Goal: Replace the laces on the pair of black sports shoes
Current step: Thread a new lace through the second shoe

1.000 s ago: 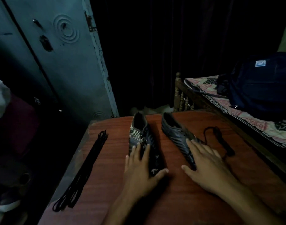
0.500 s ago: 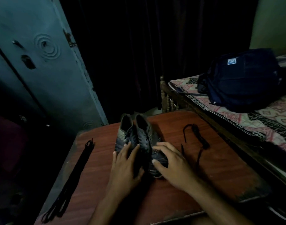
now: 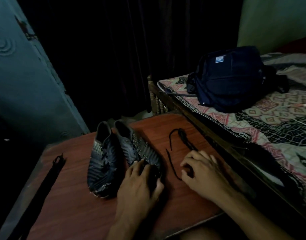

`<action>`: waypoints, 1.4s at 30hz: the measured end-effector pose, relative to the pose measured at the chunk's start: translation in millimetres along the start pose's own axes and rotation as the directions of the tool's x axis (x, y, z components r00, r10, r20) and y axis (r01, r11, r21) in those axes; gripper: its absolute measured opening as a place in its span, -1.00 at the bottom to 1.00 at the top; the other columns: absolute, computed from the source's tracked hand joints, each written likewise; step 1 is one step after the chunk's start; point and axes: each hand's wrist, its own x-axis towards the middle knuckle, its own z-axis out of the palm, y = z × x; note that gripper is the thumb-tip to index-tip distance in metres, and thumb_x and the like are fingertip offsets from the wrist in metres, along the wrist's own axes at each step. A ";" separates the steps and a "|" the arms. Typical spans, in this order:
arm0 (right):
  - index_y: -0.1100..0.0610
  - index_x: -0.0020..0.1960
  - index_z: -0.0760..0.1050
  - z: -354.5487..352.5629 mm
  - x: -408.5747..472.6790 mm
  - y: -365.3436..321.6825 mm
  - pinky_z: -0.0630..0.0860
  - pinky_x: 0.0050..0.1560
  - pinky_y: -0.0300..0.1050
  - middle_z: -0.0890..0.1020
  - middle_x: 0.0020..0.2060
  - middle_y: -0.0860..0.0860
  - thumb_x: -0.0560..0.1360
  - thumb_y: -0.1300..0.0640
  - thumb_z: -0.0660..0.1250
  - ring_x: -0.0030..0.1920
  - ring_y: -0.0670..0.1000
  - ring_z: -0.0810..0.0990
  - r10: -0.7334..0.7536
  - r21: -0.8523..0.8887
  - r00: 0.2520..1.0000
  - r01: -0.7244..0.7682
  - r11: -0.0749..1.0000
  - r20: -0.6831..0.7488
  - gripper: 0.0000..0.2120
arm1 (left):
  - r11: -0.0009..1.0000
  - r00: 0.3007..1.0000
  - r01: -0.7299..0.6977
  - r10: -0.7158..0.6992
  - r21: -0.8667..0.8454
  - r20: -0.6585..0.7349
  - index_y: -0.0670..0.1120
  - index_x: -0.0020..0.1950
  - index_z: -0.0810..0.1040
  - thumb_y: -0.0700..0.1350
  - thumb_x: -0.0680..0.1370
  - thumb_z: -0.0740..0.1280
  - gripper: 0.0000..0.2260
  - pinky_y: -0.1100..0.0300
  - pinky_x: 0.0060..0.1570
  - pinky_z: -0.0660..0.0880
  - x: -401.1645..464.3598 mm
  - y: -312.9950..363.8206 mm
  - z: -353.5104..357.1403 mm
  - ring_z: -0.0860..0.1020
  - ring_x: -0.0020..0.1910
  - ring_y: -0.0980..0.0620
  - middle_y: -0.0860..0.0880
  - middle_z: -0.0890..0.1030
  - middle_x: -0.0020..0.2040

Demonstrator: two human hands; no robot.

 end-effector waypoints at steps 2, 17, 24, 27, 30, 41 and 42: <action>-0.02 0.00 0.58 -1.3 18.9 -9.0 0.41 0.11 -0.06 0.52 -0.01 -0.14 0.51 -0.02 0.34 0.10 -0.01 0.46 0.002 0.074 0.998 0.003 0.997 -0.057 -0.88 | 0.998 1.000 0.011 -0.011 0.068 0.011 0.18 0.38 0.32 0.35 0.55 0.07 -0.53 0.20 0.18 0.44 6.2 -2.6 -6.3 0.34 0.41 0.04 0.10 0.28 0.52; 0.06 0.03 0.62 42.8 96.5 0.3 0.51 -0.06 -0.05 0.51 -0.05 -0.02 0.54 0.20 0.35 -0.02 0.09 0.58 -0.002 0.032 0.999 0.003 0.999 -0.042 -0.88 | 0.974 0.983 0.134 -0.107 0.184 -0.151 0.21 0.25 0.49 0.28 0.62 0.15 -0.70 0.04 0.20 0.43 24.9 -79.1 -1.3 0.37 0.40 0.03 0.18 0.51 0.32; 0.06 -0.06 0.66 44.6 97.7 -2.1 0.40 -0.22 -0.23 0.48 -0.21 -0.17 0.48 0.25 0.44 -0.25 -0.14 0.48 0.001 0.246 0.991 0.032 0.969 -0.131 -0.89 | 0.952 0.975 0.172 -0.128 0.253 -0.182 0.09 0.22 0.57 0.17 0.59 0.28 -0.72 -0.05 0.07 0.48 40.7 -99.6 -8.4 0.50 0.22 -0.11 0.02 0.58 0.21; 0.02 -0.11 0.67 38.8 97.7 -4.1 0.46 -0.18 -0.33 0.63 -0.16 -0.18 0.49 0.29 0.45 -0.19 -0.19 0.59 0.138 0.518 0.975 -0.027 0.855 -0.176 -0.83 | 0.998 0.945 -0.042 0.052 0.040 -0.322 0.05 0.30 0.55 0.07 0.63 0.25 -0.72 0.03 0.00 0.50 51.9 -83.8 -19.4 0.55 0.08 -0.04 0.06 0.58 0.17; 0.05 -0.11 0.67 21.0 103.0 -16.0 0.52 -0.22 -0.32 0.72 -0.30 -0.07 0.52 0.32 0.42 -0.26 -0.15 0.68 0.159 0.795 0.987 -0.071 0.602 -0.032 -0.81 | 0.897 0.929 -0.272 0.149 -0.350 -0.339 0.09 0.47 0.48 -0.04 0.65 0.33 -0.64 0.17 0.19 0.49 77.0 -54.1 -23.2 0.54 0.24 0.12 0.16 0.53 0.29; 0.28 0.04 0.58 -1.2 162.1 -44.4 0.64 -0.21 -0.14 0.64 -0.23 0.11 0.46 0.44 0.42 -0.27 0.05 0.65 -0.179 0.936 0.973 -0.080 0.344 0.149 -0.81 | 0.695 0.810 -0.292 -0.185 -0.657 -0.556 0.00 0.15 0.74 -0.12 0.56 0.44 -0.82 0.14 -0.05 0.63 108.4 -43.0 5.5 0.69 -0.02 0.17 0.15 0.72 -0.02; 0.27 0.03 0.58 7.6 161.4 -46.0 0.64 -0.21 -0.13 0.65 -0.23 0.12 0.46 0.44 0.42 -0.26 0.04 0.65 -0.176 0.943 0.973 -0.089 0.322 0.152 -0.81 | 0.665 0.822 -0.247 -0.242 -0.705 -0.516 0.03 0.11 0.75 -0.11 0.57 0.45 -0.85 0.11 -0.03 0.64 107.8 -45.6 6.1 0.69 -0.02 0.17 0.16 0.72 -0.02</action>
